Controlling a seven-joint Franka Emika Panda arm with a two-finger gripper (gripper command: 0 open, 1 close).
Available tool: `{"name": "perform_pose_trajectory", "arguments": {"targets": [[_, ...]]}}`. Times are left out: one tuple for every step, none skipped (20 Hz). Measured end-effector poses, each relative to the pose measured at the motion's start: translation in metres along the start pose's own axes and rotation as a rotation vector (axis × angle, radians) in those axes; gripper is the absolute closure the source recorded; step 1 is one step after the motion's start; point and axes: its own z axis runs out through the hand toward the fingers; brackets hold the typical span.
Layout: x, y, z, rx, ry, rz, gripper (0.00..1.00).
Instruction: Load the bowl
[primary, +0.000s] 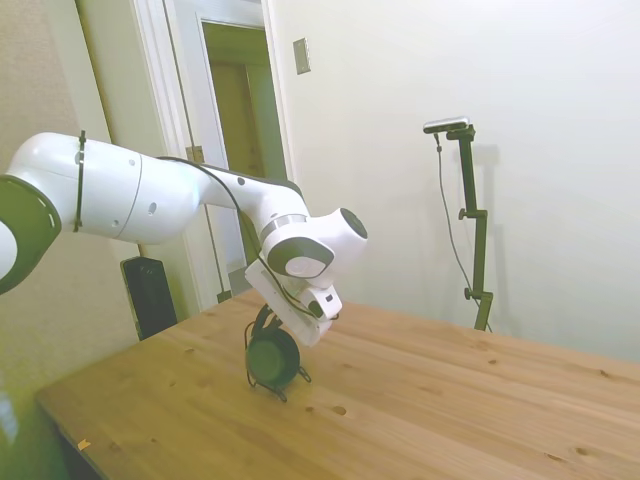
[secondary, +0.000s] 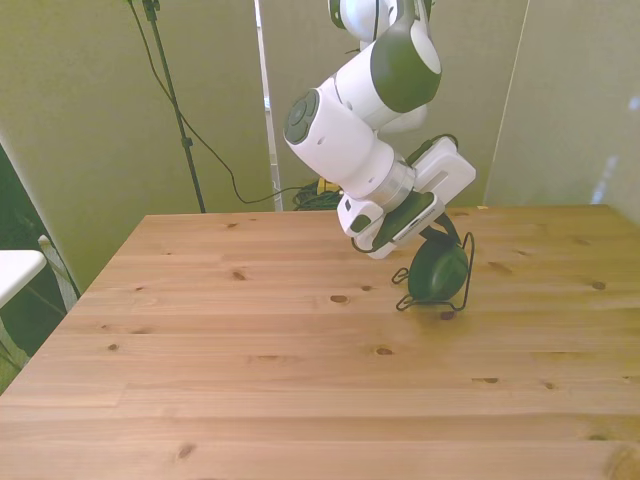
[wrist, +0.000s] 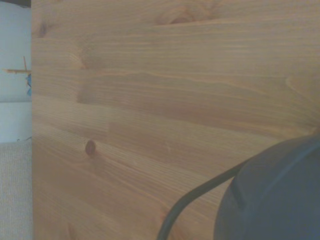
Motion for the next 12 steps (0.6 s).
{"name": "perform_pose_trajectory", "arguments": {"targets": [[0.002,0.003,-0.004,0.008,-0.004,0.008,1.0],[0.005,0.007,-0.008,0.016,-0.009,0.016,1.0],[0.007,0.009,-0.012,0.021,-0.015,0.019,1.0],[0.007,0.009,-0.015,0.023,-0.016,0.02,0.0],[0.008,0.009,-0.016,0.022,-0.015,0.021,0.0],[0.007,0.008,-0.016,0.02,-0.014,0.021,0.0],[0.007,0.006,-0.015,0.018,-0.014,0.02,0.0],[0.006,0.005,-0.015,0.016,-0.013,0.019,0.0],[0.006,0.004,-0.015,0.013,-0.011,0.017,0.0],[0.005,0.002,-0.015,0.011,-0.009,0.016,0.0],[0.005,0.001,-0.016,0.01,-0.007,0.016,0.0],[0.004,-0.001,-0.016,0.008,-0.006,0.016,0.0]]}}
